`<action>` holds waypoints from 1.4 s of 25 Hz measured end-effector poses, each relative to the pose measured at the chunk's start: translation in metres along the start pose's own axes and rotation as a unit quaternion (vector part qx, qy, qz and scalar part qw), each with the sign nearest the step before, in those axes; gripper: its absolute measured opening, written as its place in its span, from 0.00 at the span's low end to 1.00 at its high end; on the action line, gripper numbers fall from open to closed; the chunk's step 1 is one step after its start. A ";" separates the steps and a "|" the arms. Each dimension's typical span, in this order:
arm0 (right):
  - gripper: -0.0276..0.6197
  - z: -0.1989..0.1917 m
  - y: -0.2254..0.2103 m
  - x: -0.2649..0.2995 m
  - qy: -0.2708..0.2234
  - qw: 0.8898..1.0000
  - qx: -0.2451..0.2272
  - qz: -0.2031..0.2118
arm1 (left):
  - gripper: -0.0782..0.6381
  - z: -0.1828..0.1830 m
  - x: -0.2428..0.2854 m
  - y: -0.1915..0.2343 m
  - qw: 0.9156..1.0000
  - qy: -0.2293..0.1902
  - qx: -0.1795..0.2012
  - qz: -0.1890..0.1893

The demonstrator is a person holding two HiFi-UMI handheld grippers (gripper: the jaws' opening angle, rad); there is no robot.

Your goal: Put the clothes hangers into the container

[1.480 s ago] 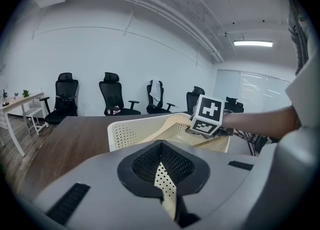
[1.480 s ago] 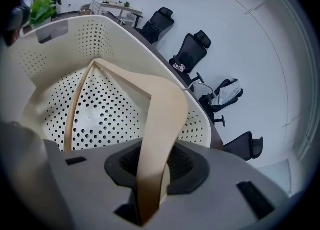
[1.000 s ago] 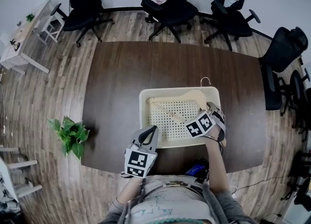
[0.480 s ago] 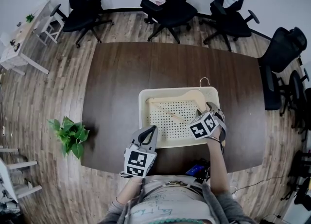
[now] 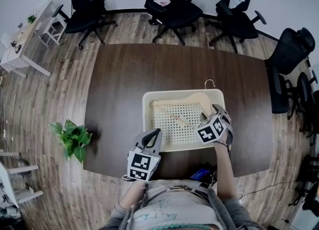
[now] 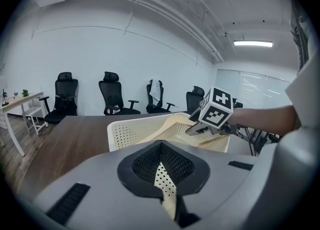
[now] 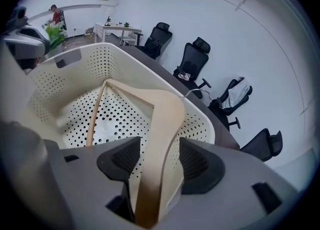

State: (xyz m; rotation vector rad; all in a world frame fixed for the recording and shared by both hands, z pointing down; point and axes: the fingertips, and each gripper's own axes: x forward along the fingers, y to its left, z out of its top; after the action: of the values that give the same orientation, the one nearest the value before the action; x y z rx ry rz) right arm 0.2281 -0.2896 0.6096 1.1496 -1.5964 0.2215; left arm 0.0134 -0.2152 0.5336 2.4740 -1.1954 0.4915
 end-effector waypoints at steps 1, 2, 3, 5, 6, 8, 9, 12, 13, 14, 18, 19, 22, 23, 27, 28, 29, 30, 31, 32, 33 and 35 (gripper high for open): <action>0.41 0.001 0.001 -0.001 -0.002 1.000 0.003 0.002 | 0.12 -0.001 0.000 0.000 1.000 0.001 -0.001 -0.001; 0.41 0.001 0.002 -0.003 -0.005 1.000 0.005 0.004 | 0.12 -0.002 -0.001 0.000 1.000 0.002 -0.002 -0.001; 0.41 0.002 0.002 -0.005 -0.007 1.000 0.006 0.004 | 0.12 -0.003 -0.001 -0.001 1.000 0.003 -0.003 -0.002; 0.41 0.003 0.002 -0.008 -0.013 1.000 0.008 0.005 | 0.12 -0.003 0.000 0.000 1.000 0.002 0.001 -0.002; 0.41 0.004 0.001 -0.009 -0.015 1.000 0.008 0.006 | 0.12 -0.002 0.000 0.000 1.000 0.002 0.003 -0.001; 0.41 0.005 0.001 -0.012 -0.018 1.000 0.009 0.008 | 0.12 -0.002 0.000 0.000 1.000 0.002 0.005 -0.001; 0.41 0.005 0.001 -0.013 -0.019 1.000 0.011 0.009 | 0.12 -0.002 0.000 0.000 1.000 0.003 0.005 -0.001; 0.41 0.005 0.001 -0.016 -0.022 0.999 0.018 0.014 | 0.12 -0.003 0.000 0.000 1.000 0.003 0.004 -0.002; 0.41 0.006 0.000 -0.017 -0.023 0.999 0.019 0.015 | 0.12 -0.002 0.000 0.000 1.000 0.003 0.002 -0.002; 0.41 0.007 0.000 -0.018 -0.024 0.999 0.020 0.015 | 0.12 -0.001 -0.001 0.000 1.000 0.002 0.000 -0.003; 0.41 0.008 0.001 -0.023 -0.025 0.999 0.018 0.019 | 0.12 -0.001 0.000 0.000 1.000 0.006 -0.002 -0.002; 0.41 0.008 0.002 -0.024 -0.025 0.999 0.019 0.019 | 0.12 -0.001 0.000 0.000 1.000 0.006 0.000 -0.002; 0.41 0.009 0.002 -0.027 -0.026 0.999 0.021 0.017 | 0.12 -0.003 0.000 0.001 1.000 0.010 -0.003 -0.003; 0.41 0.008 0.002 -0.028 -0.027 0.999 0.021 0.016 | 0.12 -0.004 0.000 0.001 1.000 0.012 -0.004 -0.004; 0.41 0.008 0.001 -0.033 -0.033 0.999 0.026 0.012 | 0.12 -0.004 0.001 0.000 1.000 0.013 0.002 -0.007; 0.41 0.008 0.001 -0.034 -0.035 0.999 0.027 0.012 | 0.12 -0.004 0.001 -0.001 1.000 0.014 0.003 -0.007; 0.41 0.008 0.001 -0.036 -0.037 0.999 0.028 0.012 | 0.12 -0.004 0.001 -0.002 1.000 0.015 0.004 -0.007; 0.40 0.008 0.000 -0.038 -0.040 0.999 0.030 0.013 | 0.12 -0.004 0.001 -0.002 1.000 0.015 0.006 -0.006; 0.40 0.009 0.000 -0.040 -0.042 0.999 0.031 0.013 | 0.12 -0.004 0.001 -0.002 1.000 0.016 0.008 -0.006; 0.40 0.009 0.000 -0.042 -0.044 0.998 0.033 0.013 | 0.12 -0.004 0.001 -0.003 1.000 0.016 0.009 -0.006; 0.40 0.009 0.000 -0.044 -0.047 0.998 0.034 0.014 | 0.12 -0.005 0.001 -0.003 1.000 0.017 0.010 -0.006; 0.40 0.009 0.002 -0.046 -0.051 0.998 0.038 0.017 | 0.12 -0.005 0.002 -0.003 1.000 0.018 0.013 -0.007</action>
State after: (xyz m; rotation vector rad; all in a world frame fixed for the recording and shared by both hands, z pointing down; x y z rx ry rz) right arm 0.2176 -0.2691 0.5685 1.2088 -1.7116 0.2504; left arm 0.0161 -0.2128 0.5388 2.4831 -1.1633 0.5470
